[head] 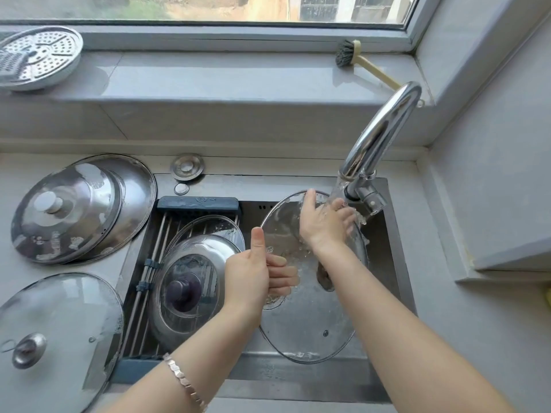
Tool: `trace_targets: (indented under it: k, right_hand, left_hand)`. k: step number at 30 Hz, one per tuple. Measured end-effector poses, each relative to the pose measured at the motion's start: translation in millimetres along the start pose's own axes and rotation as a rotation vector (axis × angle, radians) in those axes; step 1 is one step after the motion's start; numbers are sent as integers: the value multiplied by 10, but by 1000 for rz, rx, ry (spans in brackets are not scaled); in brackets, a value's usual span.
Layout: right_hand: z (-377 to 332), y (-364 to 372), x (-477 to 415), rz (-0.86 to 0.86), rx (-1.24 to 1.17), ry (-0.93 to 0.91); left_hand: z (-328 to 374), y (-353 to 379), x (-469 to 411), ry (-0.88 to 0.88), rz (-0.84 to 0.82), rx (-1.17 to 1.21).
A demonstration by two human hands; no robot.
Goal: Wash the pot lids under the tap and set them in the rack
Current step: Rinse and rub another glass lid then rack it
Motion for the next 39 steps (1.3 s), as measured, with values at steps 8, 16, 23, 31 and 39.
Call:
trace_targets:
  k: [8,16,23,31,39]
  right_hand:
    - [-532,580,981,210,362,-1015]
    - [-535,453,921,243,380,-971]
    - [-469,681,1259,247,521,-1223]
    - [354,250,581,209,207,-643]
    - [218,414,705,4,355,-778]
  left_hand:
    - [201,-281,-189,76,160,61]
    - [181,-293,-105,79,141,144]
    - [337,-378,-141,111,152,177]
    - [284,-523,-84,84,113,289]
    - [249,-525,-92,64,108,284]
Point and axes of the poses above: each hand's wrist, its own x-axis away from the middle knuckle, its own y-axis out of the palm, z = x × y, the point moved 9 cm from there along -x, towards the middle knuckle, and after that the axes turned 10 degrees about -z, right-handed, at the moved point
